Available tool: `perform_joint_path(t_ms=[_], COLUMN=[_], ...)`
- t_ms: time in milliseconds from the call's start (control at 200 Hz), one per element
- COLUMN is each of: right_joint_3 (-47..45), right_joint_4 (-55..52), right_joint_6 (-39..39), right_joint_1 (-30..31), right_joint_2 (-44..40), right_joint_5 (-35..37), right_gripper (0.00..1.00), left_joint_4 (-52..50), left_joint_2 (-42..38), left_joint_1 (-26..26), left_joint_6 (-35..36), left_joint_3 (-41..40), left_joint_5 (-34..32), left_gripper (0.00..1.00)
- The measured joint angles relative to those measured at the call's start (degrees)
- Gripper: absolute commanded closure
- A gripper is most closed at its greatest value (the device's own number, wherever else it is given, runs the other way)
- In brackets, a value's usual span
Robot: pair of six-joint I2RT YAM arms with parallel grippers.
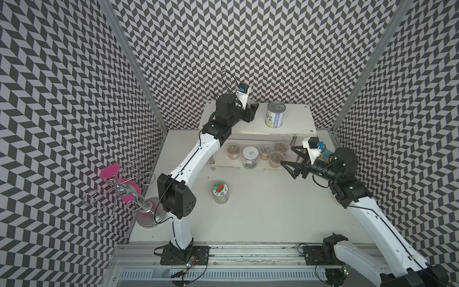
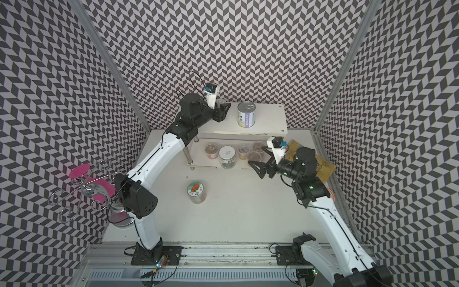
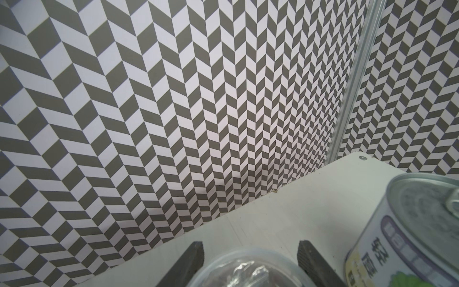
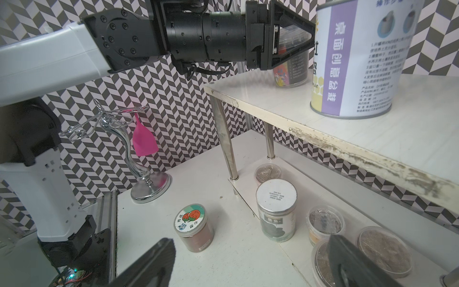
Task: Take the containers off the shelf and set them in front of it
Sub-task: 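Pick up a container from the shelf, then place the container at the center of the board.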
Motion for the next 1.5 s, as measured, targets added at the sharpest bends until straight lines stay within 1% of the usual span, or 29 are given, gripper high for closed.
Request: perform_joint_path(t_ms=[240, 626, 731, 826, 941, 1031, 1157, 1287, 1397, 1502], right_joint_3=[0.0, 0.0, 0.0, 0.0, 0.0, -0.3, -1.4, -3.2, -4.4, -5.1], right_joint_4=[0.0, 0.1, 0.1, 0.3, 0.7, 1.1, 1.7, 2.2, 2.1, 2.1], right_joint_6=[0.1, 0.3, 0.4, 0.5, 0.5, 0.5, 0.4, 0.4, 0.4, 0.3], right_joint_1=[0.0, 0.0, 0.0, 0.0, 0.0, 0.0, 0.0, 0.0, 0.0, 0.0], right_joint_2=[0.0, 0.0, 0.0, 0.0, 0.0, -0.3, -1.6, -3.2, -4.1, -4.4], right_joint_5=[0.0, 0.0, 0.0, 0.0, 0.0, -0.1, -0.2, -0.5, -0.8, -0.9], right_gripper=[0.0, 0.0, 0.0, 0.0, 0.0, 0.0, 0.0, 0.0, 0.0, 0.0], left_joint_4=[0.5, -0.1, -0.7, -1.2, -1.7, -1.7, -0.3, 2.6, 5.5, 9.1], left_joint_2=[-1.5, -4.7, -6.3, -9.6, -15.8, -22.1, -32.3, -42.5, -46.4, -47.0], left_joint_1=[0.0, -0.1, -0.7, -2.0, -4.6, -7.5, -11.8, -17.8, -23.2, -27.4], left_joint_6=[-0.3, -0.6, -0.7, -0.7, -1.1, -1.6, -3.5, -6.8, -9.7, -11.9], left_joint_3=[-1.9, -4.0, -4.5, -7.2, -13.2, -19.9, -32.4, -47.6, -57.9, -66.2], left_joint_5=[0.0, 0.0, 0.0, 0.0, -0.2, -0.8, -2.8, -7.2, -11.9, -16.0], left_gripper=[0.44, 0.44, 0.44, 0.45, 0.45, 0.45, 0.47, 0.48, 0.48, 0.48])
